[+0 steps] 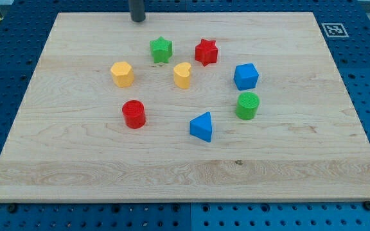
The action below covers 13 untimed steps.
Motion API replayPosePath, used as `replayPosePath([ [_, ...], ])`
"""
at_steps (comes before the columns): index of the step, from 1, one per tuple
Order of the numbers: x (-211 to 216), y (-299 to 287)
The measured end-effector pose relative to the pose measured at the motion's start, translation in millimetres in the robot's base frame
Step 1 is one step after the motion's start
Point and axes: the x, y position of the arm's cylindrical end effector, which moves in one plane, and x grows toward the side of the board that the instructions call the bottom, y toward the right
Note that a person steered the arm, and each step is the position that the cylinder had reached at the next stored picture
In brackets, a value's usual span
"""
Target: Push the red star to the center of the board
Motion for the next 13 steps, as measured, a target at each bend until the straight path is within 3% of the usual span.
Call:
replayPosePath([
  [2,39,63],
  [6,93,63],
  [13,100,116],
])
